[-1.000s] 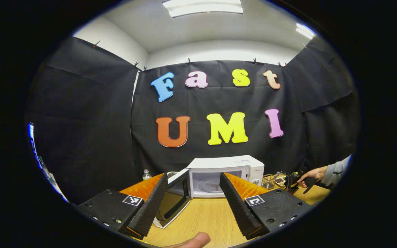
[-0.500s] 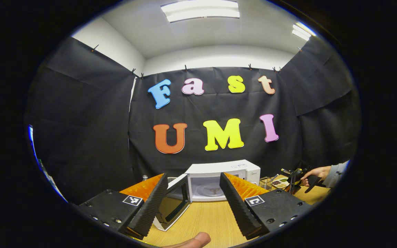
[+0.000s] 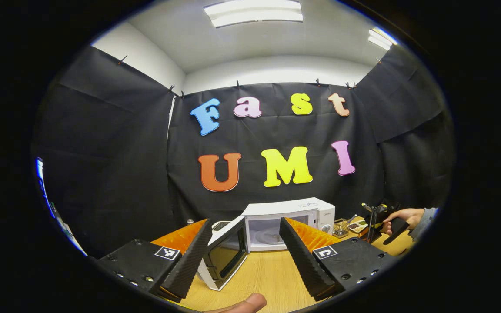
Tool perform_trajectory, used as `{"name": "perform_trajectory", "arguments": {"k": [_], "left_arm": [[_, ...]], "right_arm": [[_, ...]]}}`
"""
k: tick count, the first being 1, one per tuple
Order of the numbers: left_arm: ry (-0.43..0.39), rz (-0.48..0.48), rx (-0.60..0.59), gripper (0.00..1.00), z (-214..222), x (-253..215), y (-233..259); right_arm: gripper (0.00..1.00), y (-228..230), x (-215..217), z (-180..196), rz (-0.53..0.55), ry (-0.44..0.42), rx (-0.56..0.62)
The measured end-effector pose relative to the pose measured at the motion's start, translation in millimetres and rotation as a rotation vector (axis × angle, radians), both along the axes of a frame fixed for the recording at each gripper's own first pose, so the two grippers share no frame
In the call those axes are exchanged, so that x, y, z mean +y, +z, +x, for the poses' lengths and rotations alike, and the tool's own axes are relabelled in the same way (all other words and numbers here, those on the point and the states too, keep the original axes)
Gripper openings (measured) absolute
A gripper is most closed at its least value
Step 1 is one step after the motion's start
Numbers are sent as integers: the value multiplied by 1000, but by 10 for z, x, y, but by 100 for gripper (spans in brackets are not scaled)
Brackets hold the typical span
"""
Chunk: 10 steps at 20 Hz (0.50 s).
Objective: Open the microwave oven with the left hand, put the food in, and close the microwave oven.
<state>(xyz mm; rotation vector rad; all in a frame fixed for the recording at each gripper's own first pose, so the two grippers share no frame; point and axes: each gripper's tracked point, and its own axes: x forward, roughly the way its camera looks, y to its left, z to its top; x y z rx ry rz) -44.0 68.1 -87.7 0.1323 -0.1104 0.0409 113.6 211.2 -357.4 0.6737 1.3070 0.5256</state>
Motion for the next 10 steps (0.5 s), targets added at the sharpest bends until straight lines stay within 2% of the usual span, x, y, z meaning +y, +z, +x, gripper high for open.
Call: {"name": "perform_trajectory", "arguments": {"k": [5, 7, 10], "left_arm": [[11, -16, 17, 95, -52, 177, -82], [8, -30, 28, 95, -69, 227, -139], [22, -52, 31, 95, -92, 388, -176]], "right_arm": [[4, 174, 520, -136, 76, -76, -20], [4, 187, 740, -122, 101, -125, 2], [4, 204, 1070, -50, 125, -243, 42]]}}
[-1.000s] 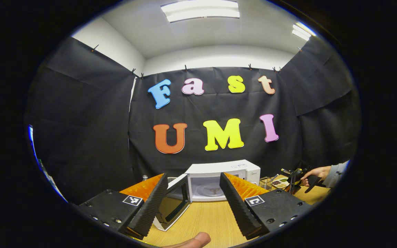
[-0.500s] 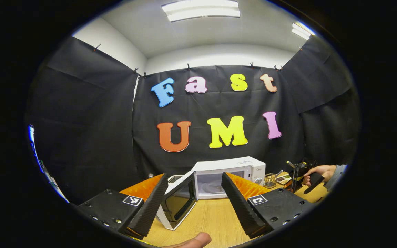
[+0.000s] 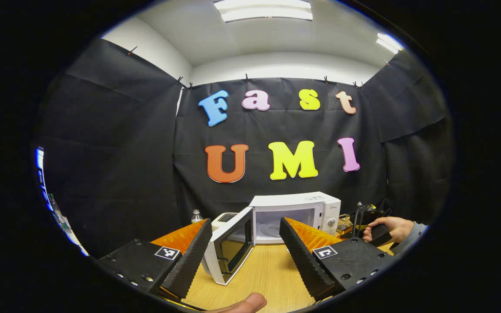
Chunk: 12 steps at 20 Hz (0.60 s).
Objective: Open the microwave oven with the left hand, put the food in, and close the microwave oven.
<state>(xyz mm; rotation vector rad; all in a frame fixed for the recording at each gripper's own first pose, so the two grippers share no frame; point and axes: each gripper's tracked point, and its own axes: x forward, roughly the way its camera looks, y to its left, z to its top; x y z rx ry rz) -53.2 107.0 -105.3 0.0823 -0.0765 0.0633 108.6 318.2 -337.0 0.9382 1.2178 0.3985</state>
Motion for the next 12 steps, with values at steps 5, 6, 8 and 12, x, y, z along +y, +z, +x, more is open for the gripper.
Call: {"name": "perform_trajectory", "arguments": {"k": [5, 6, 8, 12], "left_arm": [[43, -36, 24, 95, -51, 313, -127], [48, -40, 29, 95, -52, 371, -145], [61, -34, 32, 95, -64, 472, -173], [89, 1, 46, 95, -85, 621, -258]], "right_arm": [[4, 20, 509, 219, 14, -166, -7], [4, 24, 556, 306, 15, -224, -18], [4, 36, 659, 501, 7, -330, -58], [4, 83, 996, 907, 74, -452, -112]]}}
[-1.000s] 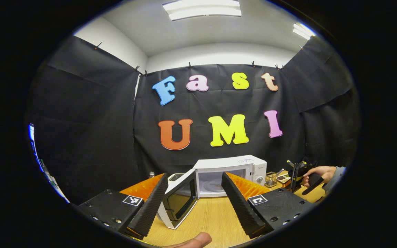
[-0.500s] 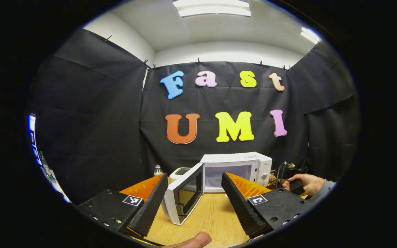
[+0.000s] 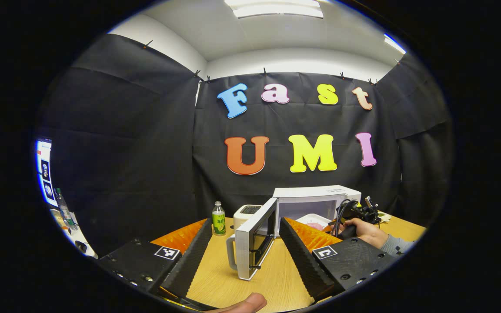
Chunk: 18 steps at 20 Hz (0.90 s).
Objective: Open the microwave oven with the left hand, put the food in, and close the microwave oven.
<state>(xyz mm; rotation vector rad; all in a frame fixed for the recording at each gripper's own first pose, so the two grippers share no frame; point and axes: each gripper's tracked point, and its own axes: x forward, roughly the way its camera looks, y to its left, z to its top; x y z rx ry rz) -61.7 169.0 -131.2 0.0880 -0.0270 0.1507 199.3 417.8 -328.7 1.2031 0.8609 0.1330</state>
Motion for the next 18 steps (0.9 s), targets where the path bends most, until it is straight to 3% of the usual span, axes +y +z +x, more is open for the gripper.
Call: {"name": "perform_trajectory", "arguments": {"k": [3, 8, 14, 18], "left_arm": [[11, 4, 18, 95, 36, 68, -78], [46, -15, 53, 95, 120, 210, -224], [55, 16, 58, 95, 210, 235, -289], [65, 6, 47, 95, 188, 257, -305]], "right_arm": [[4, 4, 233, 262, 58, -58, -6], [5, -162, 298, 717, 29, -199, -25], [5, -280, 513, 1043, -26, -189, -64], [9, -290, 429, 1236, -93, -240, -123]]}}
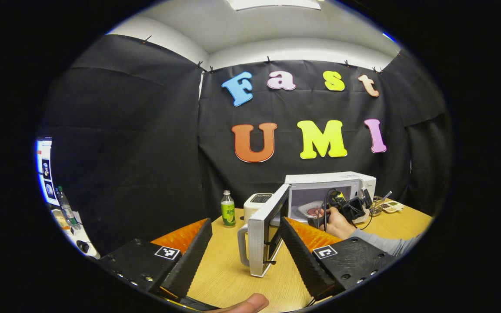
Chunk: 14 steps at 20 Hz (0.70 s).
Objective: Open the microwave oven with the left hand, put the food in, and close the microwave oven.
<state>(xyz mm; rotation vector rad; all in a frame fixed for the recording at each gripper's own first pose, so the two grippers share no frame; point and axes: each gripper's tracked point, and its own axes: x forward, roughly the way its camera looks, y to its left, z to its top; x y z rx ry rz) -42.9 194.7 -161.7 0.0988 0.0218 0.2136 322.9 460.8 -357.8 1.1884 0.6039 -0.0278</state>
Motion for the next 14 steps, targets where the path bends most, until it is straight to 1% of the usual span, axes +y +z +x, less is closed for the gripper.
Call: {"name": "perform_trajectory", "arguments": {"k": [3, 4, 6, 8, 10, 11, 12, 13, 14], "left_arm": [[12, -16, -1, 95, -27, 47, -24], [16, -14, -12, 95, -38, 55, 7], [24, 5, -32, 95, -33, 78, 62], [25, 1, -44, 95, -66, 83, 98], [19, 2, -41, 95, -104, 58, 80], [32, 16, -42, 95, -122, 91, 79], [52, 32, -39, 95, -159, 150, 94], [74, 45, -33, 95, -197, 202, 86], [87, 52, -32, 95, -231, 221, 81]], "right_arm": [[11, 33, -101, 135, -95, -23, -62], [10, 30, -145, 166, -132, -32, -76], [11, 45, -154, 186, -188, -12, -102], [18, 92, -148, 155, -210, 16, -125], [27, 194, -135, 147, -253, 70, -192], [34, 222, -149, 113, -296, 88, -211], [39, 233, -168, 61, -340, 114, -218], [48, 236, -176, 13, -367, 135, -224], [41, 265, -185, -20, -392, 154, -242]]}}
